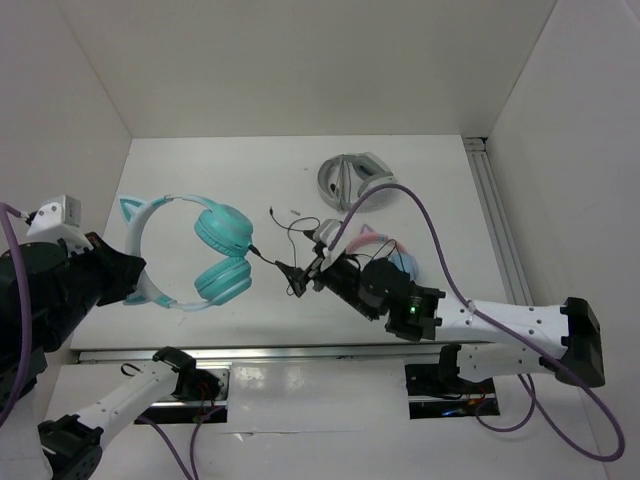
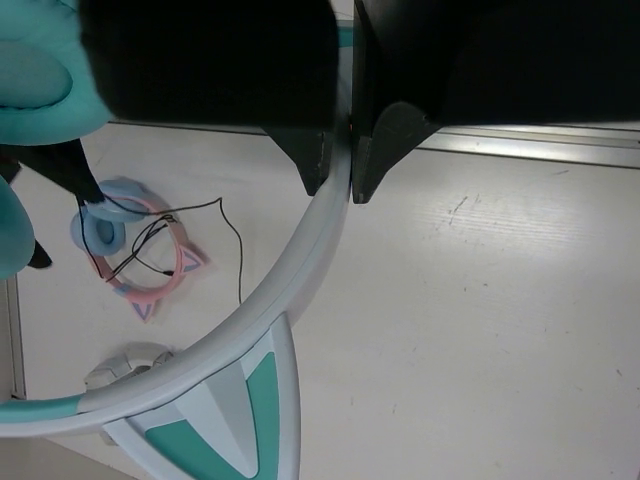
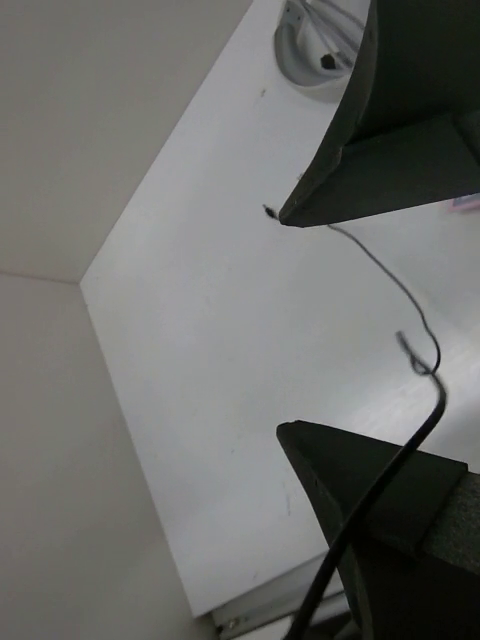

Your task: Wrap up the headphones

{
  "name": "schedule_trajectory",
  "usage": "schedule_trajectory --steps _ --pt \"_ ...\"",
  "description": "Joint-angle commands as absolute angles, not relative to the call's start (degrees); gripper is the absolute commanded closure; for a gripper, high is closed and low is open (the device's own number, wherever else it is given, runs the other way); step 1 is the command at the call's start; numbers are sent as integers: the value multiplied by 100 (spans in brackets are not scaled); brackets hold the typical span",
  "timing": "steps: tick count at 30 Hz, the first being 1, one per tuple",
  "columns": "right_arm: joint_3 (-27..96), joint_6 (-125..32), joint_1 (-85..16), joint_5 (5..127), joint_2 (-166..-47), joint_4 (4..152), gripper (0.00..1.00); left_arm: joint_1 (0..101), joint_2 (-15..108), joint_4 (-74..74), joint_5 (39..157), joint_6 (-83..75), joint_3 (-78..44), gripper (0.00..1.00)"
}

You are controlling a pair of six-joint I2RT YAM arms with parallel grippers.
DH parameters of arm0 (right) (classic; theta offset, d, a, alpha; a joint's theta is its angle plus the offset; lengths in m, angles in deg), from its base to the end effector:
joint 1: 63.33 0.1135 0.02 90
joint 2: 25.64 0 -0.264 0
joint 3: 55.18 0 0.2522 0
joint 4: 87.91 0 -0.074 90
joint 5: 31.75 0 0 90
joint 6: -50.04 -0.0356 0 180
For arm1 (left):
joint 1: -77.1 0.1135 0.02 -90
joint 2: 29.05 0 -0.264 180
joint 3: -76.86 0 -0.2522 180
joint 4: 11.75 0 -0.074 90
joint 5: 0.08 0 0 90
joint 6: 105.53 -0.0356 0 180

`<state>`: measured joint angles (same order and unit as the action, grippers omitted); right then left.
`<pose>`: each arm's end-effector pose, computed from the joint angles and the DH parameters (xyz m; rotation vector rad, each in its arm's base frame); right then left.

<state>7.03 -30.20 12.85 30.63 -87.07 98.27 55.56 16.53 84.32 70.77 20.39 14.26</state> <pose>0.0759 0.2395 0.3616 -0.6874 1.3232 0.5933 0.0155 0.0064 0.4975 -0.4600 1.9291 -0.3209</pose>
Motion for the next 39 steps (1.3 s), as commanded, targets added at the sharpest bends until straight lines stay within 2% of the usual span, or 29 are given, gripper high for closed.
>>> schedule_trajectory --steps 1,6,7,8,12,14,17,18,22,27,33,37,39 --pt "509 -3590 551 4416 -8813 10161 17 5592 1577 7997 7270 2227 1776 100" --pt "-475 -4496 -803 6148 -8550 10899 38 5592 1630 7997 7208 2489 2118 100" --pt "-538 -4671 -1022 6385 -8550 10970 50 5592 1630 7997 7261 2551 2119 100" --pt "-538 -4725 -1025 6388 -8550 11040 50 5592 1682 7997 7348 2552 2119 100" --pt "-618 -4892 -1086 6388 -8734 11401 50 5592 1630 7901 7490 2666 1909 100" --pt "-538 -4892 -1034 6649 -8787 11463 46 5592 1551 7830 7542 2727 1768 100" --pt "-459 -4892 -832 6826 -8726 11463 35 5592 1551 7830 7402 2727 1767 100" --pt "-459 -4840 -779 6827 -8560 11463 28 5592 1551 7830 7402 2727 1767 100" --pt "-976 -4840 -708 6643 -7918 11603 22 5592 1656 7883 7392 2675 1767 100" --pt "-1487 -5059 -516 5571 -7250 12200 17 5592 1656 7883 7446 2623 1767 100" --pt "-382 -4753 -419 7362 -7994 11174 16 5592 1604 7830 7498 2622 1600 100" --pt "-204 -4348 336 6645 -8294 11031 17 5592 1656 7777 7560 2622 1600 100" --pt "-257 -4347 390 6572 -8295 11084 17 5592 1709 7777 7560 2622 1600 100"
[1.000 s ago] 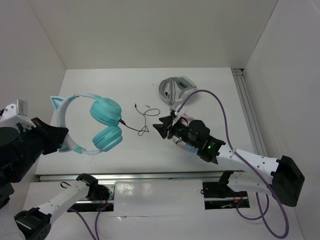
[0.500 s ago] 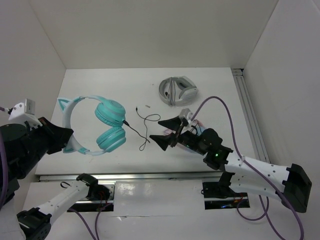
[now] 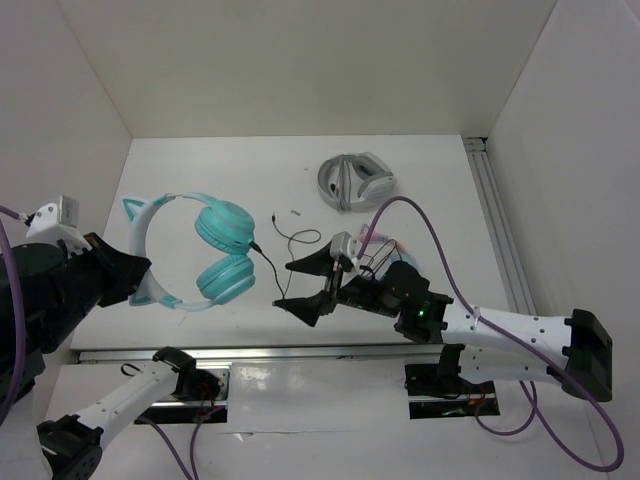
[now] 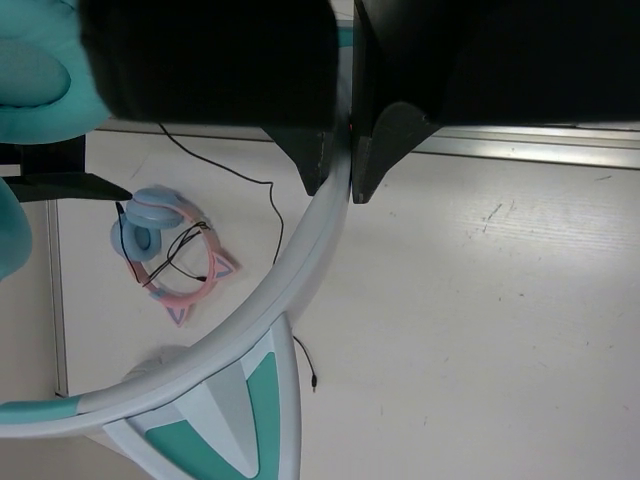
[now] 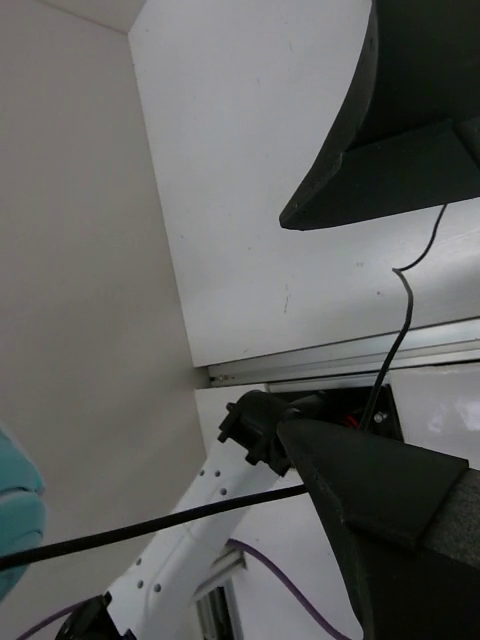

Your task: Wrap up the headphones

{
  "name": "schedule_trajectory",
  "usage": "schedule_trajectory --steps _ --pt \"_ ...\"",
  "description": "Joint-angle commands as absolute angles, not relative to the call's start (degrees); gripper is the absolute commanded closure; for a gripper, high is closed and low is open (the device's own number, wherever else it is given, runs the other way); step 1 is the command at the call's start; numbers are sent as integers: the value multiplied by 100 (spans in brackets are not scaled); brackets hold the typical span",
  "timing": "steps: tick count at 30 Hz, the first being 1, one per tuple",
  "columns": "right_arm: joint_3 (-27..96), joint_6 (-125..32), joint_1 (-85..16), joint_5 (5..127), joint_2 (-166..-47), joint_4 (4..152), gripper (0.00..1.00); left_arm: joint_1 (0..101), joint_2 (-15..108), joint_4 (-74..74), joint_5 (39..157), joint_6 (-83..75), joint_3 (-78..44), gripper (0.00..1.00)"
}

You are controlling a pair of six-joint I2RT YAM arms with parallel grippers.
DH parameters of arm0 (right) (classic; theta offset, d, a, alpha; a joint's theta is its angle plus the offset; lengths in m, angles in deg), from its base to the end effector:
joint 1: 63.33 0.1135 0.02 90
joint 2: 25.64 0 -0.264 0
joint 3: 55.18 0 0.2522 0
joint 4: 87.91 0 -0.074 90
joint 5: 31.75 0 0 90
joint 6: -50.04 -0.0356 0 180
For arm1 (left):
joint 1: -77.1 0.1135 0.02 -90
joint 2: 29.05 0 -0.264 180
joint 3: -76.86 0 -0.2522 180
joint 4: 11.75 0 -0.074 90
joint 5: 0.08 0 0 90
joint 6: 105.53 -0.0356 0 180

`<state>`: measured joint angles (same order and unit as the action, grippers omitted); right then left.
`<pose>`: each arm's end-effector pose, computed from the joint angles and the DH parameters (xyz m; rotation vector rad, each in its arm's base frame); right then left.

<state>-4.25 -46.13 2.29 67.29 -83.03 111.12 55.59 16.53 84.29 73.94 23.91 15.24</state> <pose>0.0919 0.2162 0.3313 -0.8401 1.1840 1.1492 0.0122 0.0057 0.5003 -0.4883 1.9228 -0.4211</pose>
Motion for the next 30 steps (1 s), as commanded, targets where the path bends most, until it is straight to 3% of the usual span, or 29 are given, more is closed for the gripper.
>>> schedule_trajectory --steps 1,7,18,24,30 --pt "-257 -4347 390 6407 -8295 11146 17 5592 1709 7777 7560 2622 1600 100" --pt "-942 -4435 689 4982 -7786 12217 16 5592 1709 7777 7498 2622 1495 100" --pt "-1243 -4690 953 4550 -6994 12580 10 5592 1648 7558 7454 2622 968 100" --pt "-372 -4435 953 4973 -8081 11340 10 5592 1700 7505 7559 2622 1028 100" --pt "-494 -4330 1006 4288 -8855 11875 16 5592 1700 7505 7490 2622 1204 100"
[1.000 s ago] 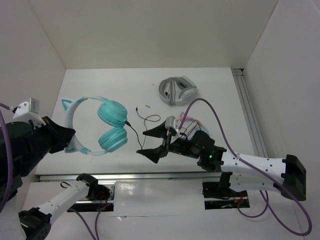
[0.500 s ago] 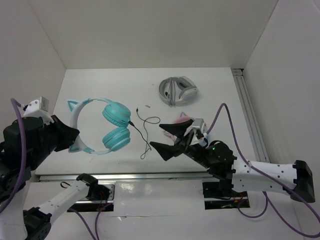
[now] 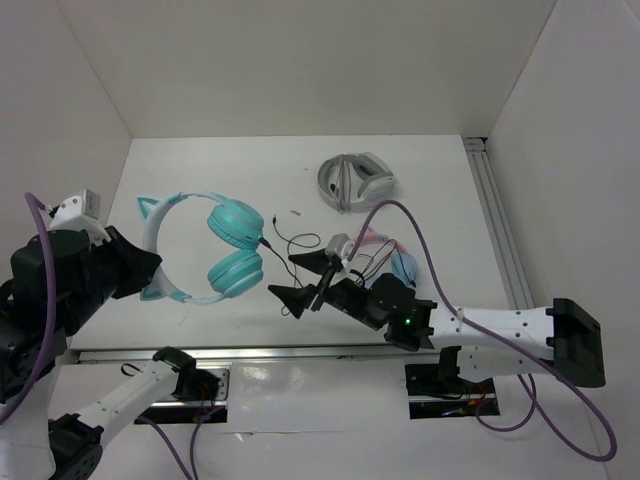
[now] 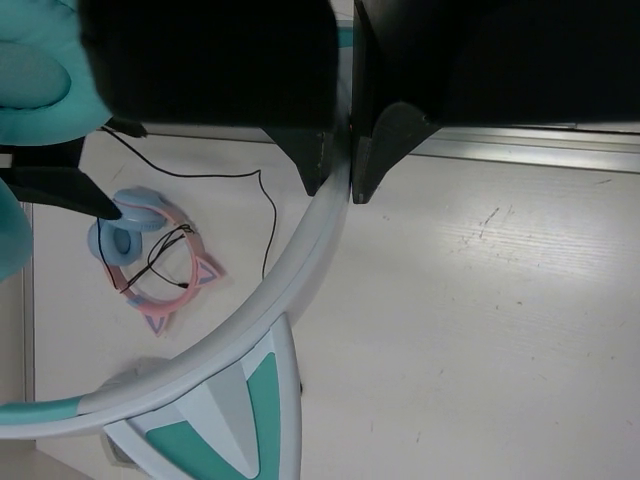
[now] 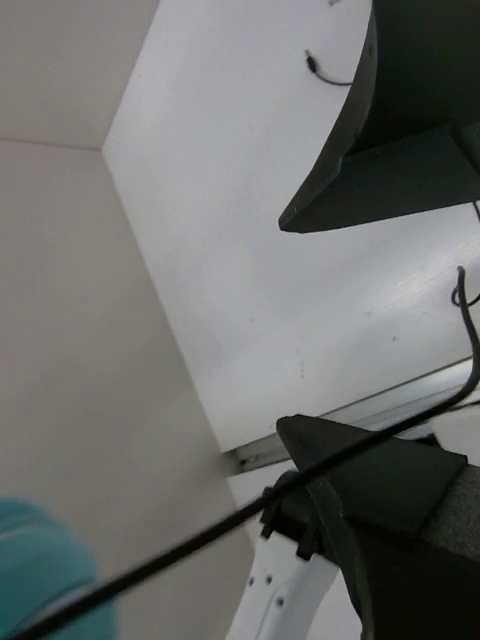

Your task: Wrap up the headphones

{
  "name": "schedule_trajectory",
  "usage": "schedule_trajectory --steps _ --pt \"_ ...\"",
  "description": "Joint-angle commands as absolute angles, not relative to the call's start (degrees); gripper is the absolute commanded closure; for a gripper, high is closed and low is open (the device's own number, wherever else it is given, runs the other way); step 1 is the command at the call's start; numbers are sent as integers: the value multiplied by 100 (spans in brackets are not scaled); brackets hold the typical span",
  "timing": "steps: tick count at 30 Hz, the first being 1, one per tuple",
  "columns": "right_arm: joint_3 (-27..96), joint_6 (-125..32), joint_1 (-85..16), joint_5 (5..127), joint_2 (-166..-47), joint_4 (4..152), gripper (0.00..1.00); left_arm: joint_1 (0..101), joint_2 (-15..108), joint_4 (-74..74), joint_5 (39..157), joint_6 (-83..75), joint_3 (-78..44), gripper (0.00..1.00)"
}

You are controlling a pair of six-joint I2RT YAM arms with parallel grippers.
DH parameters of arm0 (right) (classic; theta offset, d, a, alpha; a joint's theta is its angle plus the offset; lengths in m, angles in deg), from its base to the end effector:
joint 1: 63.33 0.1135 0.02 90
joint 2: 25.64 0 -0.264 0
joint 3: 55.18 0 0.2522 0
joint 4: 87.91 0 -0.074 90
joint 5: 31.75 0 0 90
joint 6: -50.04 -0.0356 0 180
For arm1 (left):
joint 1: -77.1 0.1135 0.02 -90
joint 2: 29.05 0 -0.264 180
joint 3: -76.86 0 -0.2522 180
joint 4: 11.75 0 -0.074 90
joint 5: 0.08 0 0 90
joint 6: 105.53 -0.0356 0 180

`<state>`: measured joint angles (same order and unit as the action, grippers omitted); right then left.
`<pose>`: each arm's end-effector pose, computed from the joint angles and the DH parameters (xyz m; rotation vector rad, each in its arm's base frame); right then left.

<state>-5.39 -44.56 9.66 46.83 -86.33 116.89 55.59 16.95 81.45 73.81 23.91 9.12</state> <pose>0.0782 0.2314 0.3222 -0.6360 1.2529 1.0071 0.0358 -0.0035 0.4852 -0.4916 1.9826 -0.3850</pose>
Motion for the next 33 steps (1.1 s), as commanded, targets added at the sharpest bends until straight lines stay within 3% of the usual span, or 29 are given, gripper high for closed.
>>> schedule_trajectory --steps 1,8,9,13,15,18,20,26,33 --pt "-581 -4330 1006 4200 -8918 11928 20 5592 1700 7566 7429 2622 1205 100" --pt "-1302 -4795 470 4505 -8804 12429 44 5592 1884 7988 6708 2692 1776 100" --pt "-1355 -4796 470 4507 -8717 12429 59 5592 1885 7988 6707 2692 1776 100" --pt "-1348 -4866 417 4445 -8646 12429 97 5592 1832 7988 6707 2692 1715 100" --pt "-1233 -4866 417 4445 -8646 12334 100 5592 1832 7936 6707 2745 1645 100" --pt "-1110 -4866 478 4523 -8699 12262 98 5592 1832 7936 6707 2745 1531 100" --pt "-1162 -4866 478 4577 -8699 12367 92 5592 1779 7936 6760 2745 1478 100" --pt "-1162 -4918 583 4893 -8874 12780 56 5592 1779 7883 6760 2745 1477 100" --pt "-1049 -4919 698 4727 -9375 13001 55 5592 1727 7883 6866 2798 1477 100"
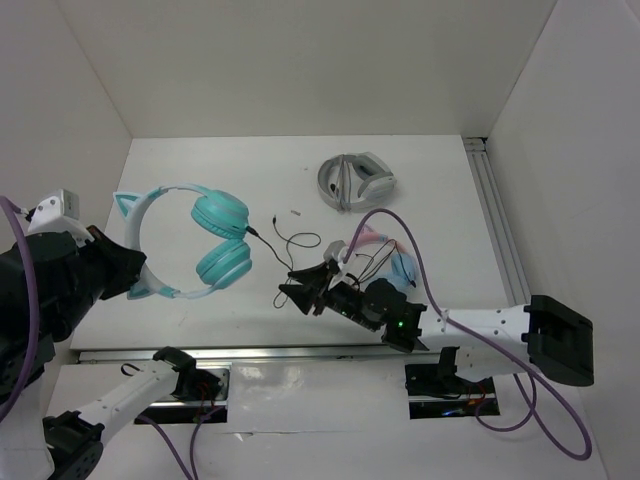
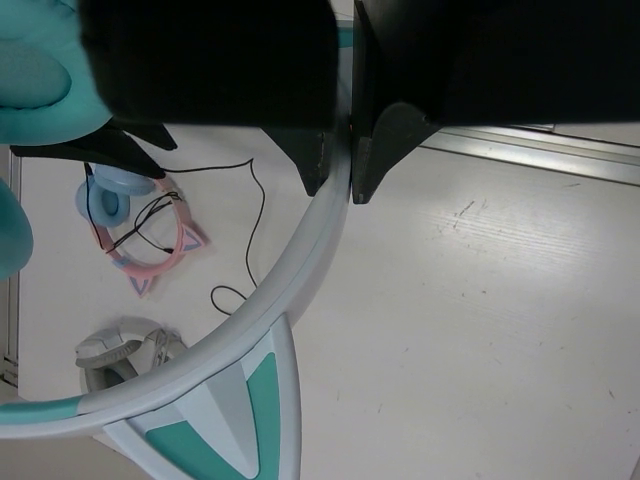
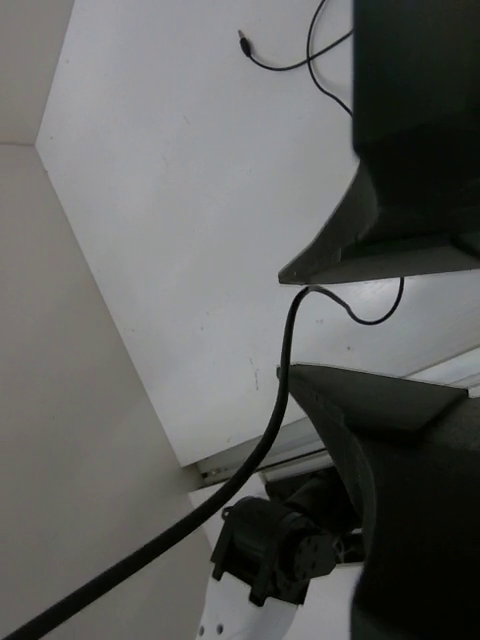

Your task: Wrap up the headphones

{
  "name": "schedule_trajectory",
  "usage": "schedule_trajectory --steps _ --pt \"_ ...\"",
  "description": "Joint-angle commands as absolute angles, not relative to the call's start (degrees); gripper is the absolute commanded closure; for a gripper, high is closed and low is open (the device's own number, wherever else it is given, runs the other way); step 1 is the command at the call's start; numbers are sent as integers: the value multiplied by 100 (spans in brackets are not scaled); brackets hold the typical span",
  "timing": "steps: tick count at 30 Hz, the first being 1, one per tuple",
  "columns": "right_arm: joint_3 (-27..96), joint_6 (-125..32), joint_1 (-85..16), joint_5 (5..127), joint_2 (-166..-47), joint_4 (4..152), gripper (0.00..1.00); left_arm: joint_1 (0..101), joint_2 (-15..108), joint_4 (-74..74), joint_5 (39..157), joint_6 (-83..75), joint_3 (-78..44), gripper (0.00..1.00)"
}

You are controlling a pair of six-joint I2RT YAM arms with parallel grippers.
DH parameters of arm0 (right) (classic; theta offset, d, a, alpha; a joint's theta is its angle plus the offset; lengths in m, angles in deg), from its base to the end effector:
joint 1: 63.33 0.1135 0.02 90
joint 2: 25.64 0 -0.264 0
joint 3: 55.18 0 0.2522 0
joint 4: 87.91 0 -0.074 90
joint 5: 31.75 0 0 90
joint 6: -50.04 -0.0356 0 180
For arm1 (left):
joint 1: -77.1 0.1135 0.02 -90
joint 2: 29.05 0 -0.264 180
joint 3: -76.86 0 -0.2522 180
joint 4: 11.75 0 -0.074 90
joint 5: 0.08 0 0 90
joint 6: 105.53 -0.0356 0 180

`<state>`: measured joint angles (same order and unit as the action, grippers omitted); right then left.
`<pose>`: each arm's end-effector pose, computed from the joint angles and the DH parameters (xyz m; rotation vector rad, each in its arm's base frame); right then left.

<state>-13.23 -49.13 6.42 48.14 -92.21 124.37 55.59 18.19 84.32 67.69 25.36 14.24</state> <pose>0.0932 0.2346 0.2652 -0.6299 1.3812 0.9945 0.0260 0.0042 0.4978 -0.5749 1.9165 -0.3100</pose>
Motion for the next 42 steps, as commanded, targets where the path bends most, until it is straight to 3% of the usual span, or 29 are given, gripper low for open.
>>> schedule_trajectory --steps 1,2,4,5,13,18,24,25,29,35,42 --pt "-1048 -4919 698 4726 -9480 13053 68 5592 1727 7883 6866 2798 1477 100" --pt "-1048 -4919 698 4726 -9481 13053 68 5592 1727 7883 6813 2798 1477 100" --pt "-1048 -4919 698 4726 -9560 13053 83 5592 1727 7935 6743 2798 1530 100" --pt "-1048 -4919 750 4726 -9613 13053 86 5592 1779 7936 6742 2798 1530 100" --pt "-1048 -4919 751 4410 -9675 13247 99 5592 1718 7795 6857 2798 1197 100" --pt "-995 -4717 1058 3946 -9570 12905 100 5592 1718 7742 6183 2736 951 100" --pt "-557 -4568 2304 1067 -8955 11087 100 5592 1884 7593 4497 3245 -59 100" --pt "-486 -4428 2707 17 -8832 10728 100 5592 1885 7488 4345 3307 -383 100" --pt "190 -4224 3133 -1442 -8769 9619 100 5592 1885 6988 4167 2975 -1096 100" --pt "850 -3540 3247 -2059 -8936 9115 100 5592 1683 5828 5036 1534 -2054 100" --pt "728 -1651 3247 -1920 -8744 10564 100 5469 778 5044 7013 120 -2566 100"
